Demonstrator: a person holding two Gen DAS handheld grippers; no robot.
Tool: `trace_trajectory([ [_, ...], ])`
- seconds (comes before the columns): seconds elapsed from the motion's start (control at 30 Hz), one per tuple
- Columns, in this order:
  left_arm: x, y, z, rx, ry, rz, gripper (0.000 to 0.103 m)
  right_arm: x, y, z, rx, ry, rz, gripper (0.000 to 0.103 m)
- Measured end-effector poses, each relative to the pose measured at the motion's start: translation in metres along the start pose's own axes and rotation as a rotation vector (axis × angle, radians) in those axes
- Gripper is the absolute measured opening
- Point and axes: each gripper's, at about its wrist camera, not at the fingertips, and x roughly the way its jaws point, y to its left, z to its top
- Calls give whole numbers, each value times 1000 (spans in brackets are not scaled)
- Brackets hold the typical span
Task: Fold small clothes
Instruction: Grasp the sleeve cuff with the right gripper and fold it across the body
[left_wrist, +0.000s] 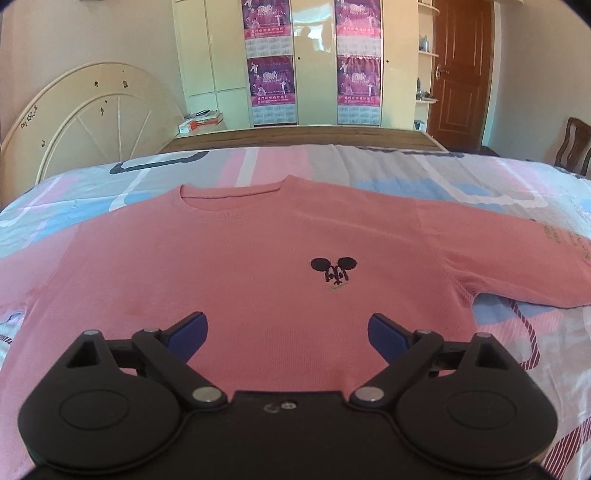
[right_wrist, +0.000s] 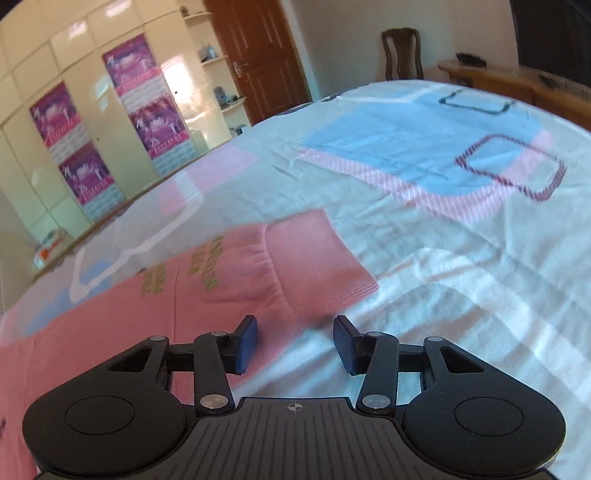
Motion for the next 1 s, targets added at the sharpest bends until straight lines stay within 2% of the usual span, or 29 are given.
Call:
trace_trajectory([
  [0.1,2,-8,1,15,13,5,94,-2,-6,2,45,-25,54,44],
  [0.17,3,-12,3,22,21,2,94,-3,-9,3,61,-41,80,23],
  [0.23,3,-14,5,30,27,5,94,0,-9,4,63,-36,71,18],
  [0.27,4,-15,7,31,32,5,94,0,-7,5,62,-35,67,11],
  [0.37,1,-11,11,20,23,6,95,-13,3,10,-10,-103,59,10],
  [0.4,1,-9,11,21,24,10,95,-14,9,12,-67,-121,27,10],
  [0.43,3,-8,12,22,32,14,95,-7,13,12,-115,-102,-23,10],
  [0.47,4,-5,12,20,48,13,95,4,9,14,-100,-48,-45,10],
  [0.5,6,-2,12,15,61,11,95,8,4,16,-62,-31,-38,10],
  [0.57,7,6,10,2,79,13,97,3,12,20,-84,-60,-39,10],
  [0.7,12,24,4,-22,117,20,98,-8,42,19,-147,-91,1,9],
  [0.8,14,42,3,-38,118,14,97,-15,80,13,-202,-100,64,8],
  [0.9,19,62,6,-70,119,5,91,-20,126,0,-272,-98,134,7],
  [1.0,26,83,8,-61,114,68,90,-23,173,-16,-341,-85,196,7],
])
